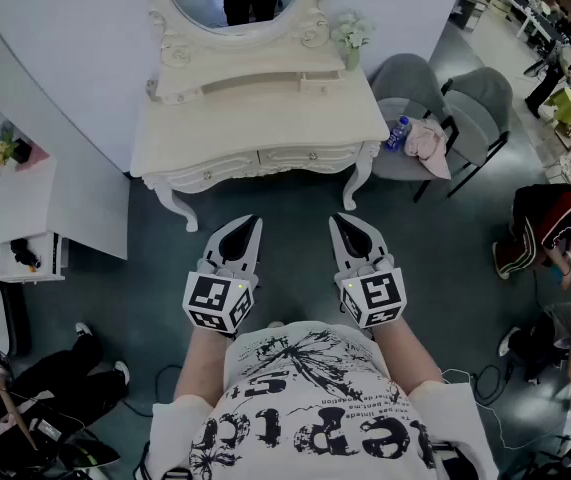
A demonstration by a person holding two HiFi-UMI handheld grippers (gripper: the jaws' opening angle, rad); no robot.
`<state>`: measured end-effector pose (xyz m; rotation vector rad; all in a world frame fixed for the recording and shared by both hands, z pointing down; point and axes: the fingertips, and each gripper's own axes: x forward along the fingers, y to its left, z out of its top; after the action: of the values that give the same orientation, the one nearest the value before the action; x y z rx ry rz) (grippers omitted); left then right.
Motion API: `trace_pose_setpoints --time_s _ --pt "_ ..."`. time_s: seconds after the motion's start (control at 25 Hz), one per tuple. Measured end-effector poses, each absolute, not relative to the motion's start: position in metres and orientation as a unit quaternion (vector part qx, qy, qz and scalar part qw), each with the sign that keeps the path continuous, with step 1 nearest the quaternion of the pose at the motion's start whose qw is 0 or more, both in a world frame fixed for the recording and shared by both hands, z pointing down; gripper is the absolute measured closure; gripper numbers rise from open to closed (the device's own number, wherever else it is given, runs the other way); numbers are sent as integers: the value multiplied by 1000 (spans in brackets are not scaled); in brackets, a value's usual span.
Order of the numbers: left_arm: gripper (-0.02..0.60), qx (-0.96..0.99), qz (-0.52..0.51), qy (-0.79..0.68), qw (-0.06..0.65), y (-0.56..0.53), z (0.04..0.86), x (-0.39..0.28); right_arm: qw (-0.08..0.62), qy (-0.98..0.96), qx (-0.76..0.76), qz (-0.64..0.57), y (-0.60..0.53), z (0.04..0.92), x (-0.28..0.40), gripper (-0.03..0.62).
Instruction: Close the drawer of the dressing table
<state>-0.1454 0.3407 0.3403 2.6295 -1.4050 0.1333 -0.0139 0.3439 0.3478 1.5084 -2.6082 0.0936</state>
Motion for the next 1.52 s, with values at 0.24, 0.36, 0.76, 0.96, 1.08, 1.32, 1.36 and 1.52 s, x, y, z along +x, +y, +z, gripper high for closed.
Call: trace_pose_setpoints --time_s 0.24,0.36,0.76,0.96,1.08,1.32,1.36,1.52 --pt "561 879 48 -466 89 346 347 -150 67 -862 501 38 349 350 -14 577" --pt "561 881 46 -462 91 345 347 -154 70 -860 504 44 351 353 -18 577" --pt "561 891 54 -439 99 342 363 -190 66 -831 548 73 343 374 -40 577" --pt "561 893 58 -434 103 327 366 -208 83 -818 565 60 329 377 -52 577" --pt "561 891 56 -438 106 316 371 -212 85 -820 563 67 319 387 -54 577" --pt "561 878 56 -460 118 278 380 -201 87 -828 548 77 277 398 -40 577" --pt "561 875 56 -465 119 270 381 -197 88 -831 544 78 268 400 -35 577" --pt "561 868 54 -480 116 231 383 -163 86 -842 527 73 227 400 -3 576"
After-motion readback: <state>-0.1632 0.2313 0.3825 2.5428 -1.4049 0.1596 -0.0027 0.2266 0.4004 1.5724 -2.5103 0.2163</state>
